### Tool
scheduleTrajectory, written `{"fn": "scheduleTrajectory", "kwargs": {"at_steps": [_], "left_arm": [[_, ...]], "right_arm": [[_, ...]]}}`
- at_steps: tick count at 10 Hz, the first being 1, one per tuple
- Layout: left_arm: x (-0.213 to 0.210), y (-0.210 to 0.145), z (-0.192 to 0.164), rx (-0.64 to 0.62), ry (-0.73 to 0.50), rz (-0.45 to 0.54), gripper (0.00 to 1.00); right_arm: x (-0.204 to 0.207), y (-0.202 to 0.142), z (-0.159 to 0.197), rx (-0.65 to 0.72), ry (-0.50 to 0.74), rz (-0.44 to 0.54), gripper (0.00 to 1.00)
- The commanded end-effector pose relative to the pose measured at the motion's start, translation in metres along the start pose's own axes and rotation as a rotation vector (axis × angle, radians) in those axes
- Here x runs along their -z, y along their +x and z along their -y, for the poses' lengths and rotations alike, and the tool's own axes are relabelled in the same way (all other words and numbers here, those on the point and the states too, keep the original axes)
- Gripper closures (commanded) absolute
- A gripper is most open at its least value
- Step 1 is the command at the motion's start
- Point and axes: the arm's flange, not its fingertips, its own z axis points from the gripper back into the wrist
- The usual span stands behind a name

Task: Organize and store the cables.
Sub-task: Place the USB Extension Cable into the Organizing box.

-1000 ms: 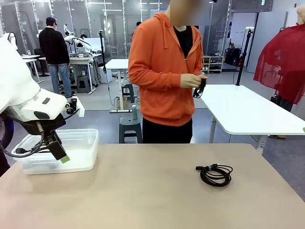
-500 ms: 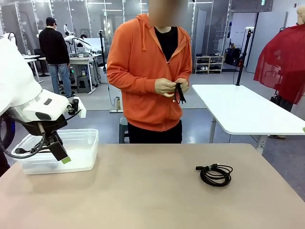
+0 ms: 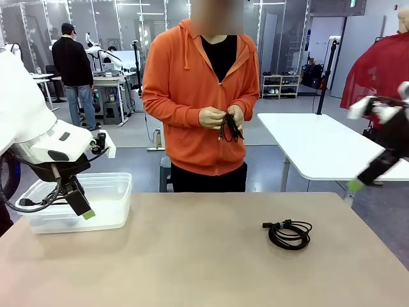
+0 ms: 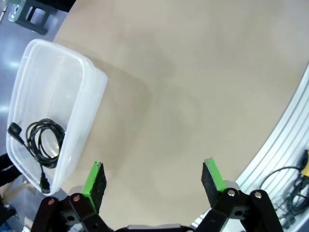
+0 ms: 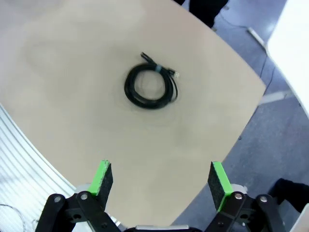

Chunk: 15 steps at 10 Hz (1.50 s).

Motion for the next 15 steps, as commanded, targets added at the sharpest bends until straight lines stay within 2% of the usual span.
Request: {"fn": "scheduleTrajectory", "kwargs": {"at_steps": [1,4,9,11,12,13,15], "left_arm": [[0.0,0.001,-0.001,0.008,0.011,-0.006,0.0],[0.0,0.001,-0.001,0.008,0.011,-0.006,0.0],[0.0,0.0,0.0,0.0,0.0,0.0,0.0],[-0.034,-0.015,0.0,0.023,0.0,0.094,0.0],[-0.048,-0.023,0.003,0.028,-0.025,0.16,0.0],[-0.057,-0.033,0.007,0.043,-0.056,0.225,0.0],[-0.076,-0.053,0.014,0.017,-0.034,0.247,0.0]], "right_arm": [[0.018,0.05,0.006,-0.051,-0.052,-0.05,0.0],[0.055,0.085,-0.006,-0.09,-0.08,-0.066,0.0],[0.053,0.081,-0.011,-0.121,-0.041,-0.054,0.0],[0.051,0.082,0.005,-0.088,-0.07,-0.025,0.0],[0.059,0.086,0.012,-0.117,-0.022,-0.031,0.0],[0.072,0.094,0.019,-0.129,-0.053,-0.051,0.0],[0.092,0.109,0.03,-0.188,0.005,-0.049,0.0]]}}
